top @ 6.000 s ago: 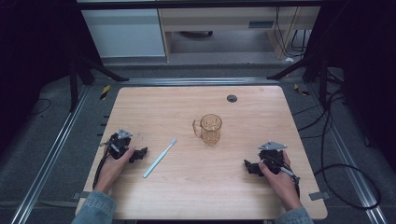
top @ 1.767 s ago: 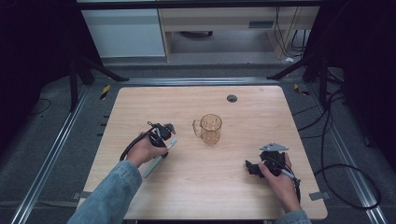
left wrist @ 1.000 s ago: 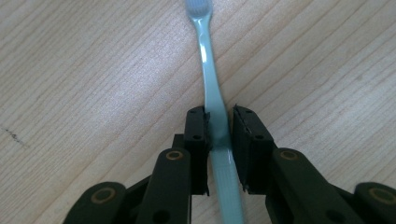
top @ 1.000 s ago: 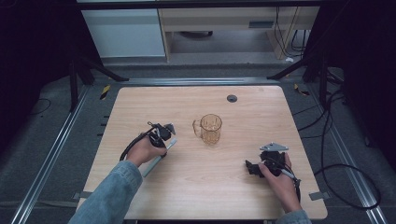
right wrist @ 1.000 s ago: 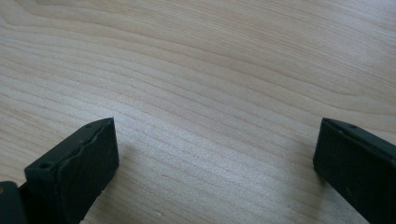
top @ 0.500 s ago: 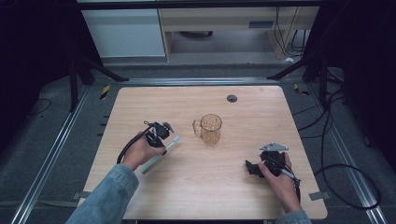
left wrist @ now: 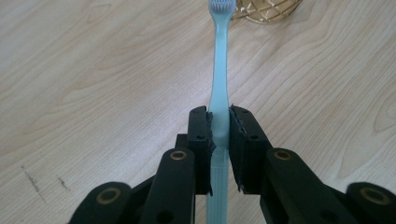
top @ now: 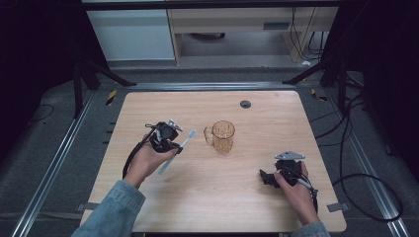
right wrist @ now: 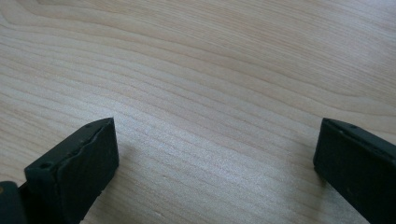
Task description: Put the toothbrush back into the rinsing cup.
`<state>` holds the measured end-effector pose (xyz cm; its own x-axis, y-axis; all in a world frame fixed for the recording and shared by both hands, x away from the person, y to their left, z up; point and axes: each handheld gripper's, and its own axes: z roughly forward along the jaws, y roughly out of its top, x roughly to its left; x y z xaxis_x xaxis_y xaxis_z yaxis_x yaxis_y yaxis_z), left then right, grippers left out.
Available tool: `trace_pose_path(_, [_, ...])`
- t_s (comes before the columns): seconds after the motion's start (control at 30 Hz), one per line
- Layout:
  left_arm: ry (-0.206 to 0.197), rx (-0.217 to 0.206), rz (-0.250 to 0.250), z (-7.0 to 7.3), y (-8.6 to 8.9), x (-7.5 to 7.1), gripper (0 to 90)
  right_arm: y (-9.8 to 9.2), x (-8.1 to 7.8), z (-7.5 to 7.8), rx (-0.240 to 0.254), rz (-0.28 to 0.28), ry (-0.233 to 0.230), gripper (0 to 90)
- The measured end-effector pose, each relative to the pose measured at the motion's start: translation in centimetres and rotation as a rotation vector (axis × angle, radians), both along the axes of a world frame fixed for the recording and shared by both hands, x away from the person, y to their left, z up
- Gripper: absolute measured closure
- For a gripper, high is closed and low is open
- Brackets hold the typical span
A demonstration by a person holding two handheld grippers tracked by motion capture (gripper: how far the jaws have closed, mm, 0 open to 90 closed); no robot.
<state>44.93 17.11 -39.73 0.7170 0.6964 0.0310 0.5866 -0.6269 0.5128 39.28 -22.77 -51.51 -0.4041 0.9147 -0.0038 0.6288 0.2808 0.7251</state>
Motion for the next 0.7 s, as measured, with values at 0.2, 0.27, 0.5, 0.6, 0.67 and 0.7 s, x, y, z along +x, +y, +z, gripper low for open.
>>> trace_pose_path(0.2, [-0.016,-0.065,-0.006,0.5,-0.2,0.1,78.4,0.0,0.0,0.0,-0.002,0.011,0.000,0.4])
trace_pose_path(0.27, [-0.020,-0.104,-0.009,0.8,-0.5,0.1,78.5,0.0,0.0,0.0,-0.002,0.011,0.000,0.4])
trace_pose_path(0.5, [-0.071,-0.139,-0.005,1.4,-1.1,0.3,78.5,0.0,0.0,0.0,-0.001,0.012,-0.001,0.4])
trace_pose_path(0.6, [-0.097,-0.155,-0.001,1.5,-1.2,0.4,78.5,0.0,0.0,0.0,-0.001,0.014,-0.001,0.4])
trace_pose_path(0.67, [-0.117,-0.168,0.000,1.7,-1.3,0.4,78.5,0.0,0.0,0.0,0.000,0.014,0.000,0.4])
trace_pose_path(0.7, [-0.127,-0.176,-0.001,1.8,-1.3,0.4,78.5,0.0,0.0,0.0,-0.001,0.015,-0.001,0.4])
